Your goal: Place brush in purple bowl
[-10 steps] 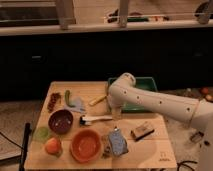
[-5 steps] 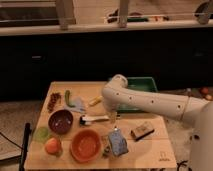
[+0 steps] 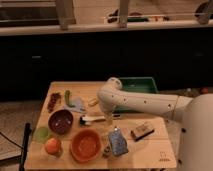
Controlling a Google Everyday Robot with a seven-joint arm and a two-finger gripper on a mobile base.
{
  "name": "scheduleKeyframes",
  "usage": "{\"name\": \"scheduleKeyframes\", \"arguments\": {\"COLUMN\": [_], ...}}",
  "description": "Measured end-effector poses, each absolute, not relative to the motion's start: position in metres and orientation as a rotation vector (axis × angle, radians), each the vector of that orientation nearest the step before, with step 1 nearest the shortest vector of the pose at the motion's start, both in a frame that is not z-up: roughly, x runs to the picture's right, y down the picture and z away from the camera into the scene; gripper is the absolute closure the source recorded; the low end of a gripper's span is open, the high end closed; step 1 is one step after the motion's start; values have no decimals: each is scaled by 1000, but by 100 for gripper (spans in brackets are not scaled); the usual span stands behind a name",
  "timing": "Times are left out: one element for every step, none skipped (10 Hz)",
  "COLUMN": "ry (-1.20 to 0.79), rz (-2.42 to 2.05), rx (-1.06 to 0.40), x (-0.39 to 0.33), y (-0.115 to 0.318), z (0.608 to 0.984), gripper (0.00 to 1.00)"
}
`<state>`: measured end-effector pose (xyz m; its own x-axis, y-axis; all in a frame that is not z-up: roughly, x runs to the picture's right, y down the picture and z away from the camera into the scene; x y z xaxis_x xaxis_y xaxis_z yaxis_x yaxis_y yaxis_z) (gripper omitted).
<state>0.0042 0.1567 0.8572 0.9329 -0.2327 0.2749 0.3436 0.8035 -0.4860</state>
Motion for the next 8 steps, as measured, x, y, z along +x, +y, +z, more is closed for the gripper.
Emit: {"name": "scheduleKeyframes", "arguments": {"ry": [-205,-203,-198,-197,-196,-197,-199,-205], "rz": [-300,-288,-274,-267,-264,-261,-257,-248], "rx": [-562,-565,-569,-572,-575,-578,-581,-588], "x": [5,6,10,10,10,9,9,10], "y": [159,160,161,162,163,164,165,168], "z": [862,867,871,874,877,879,880,880], "gripper": [20,20,22,28,38,49,59,68]}}
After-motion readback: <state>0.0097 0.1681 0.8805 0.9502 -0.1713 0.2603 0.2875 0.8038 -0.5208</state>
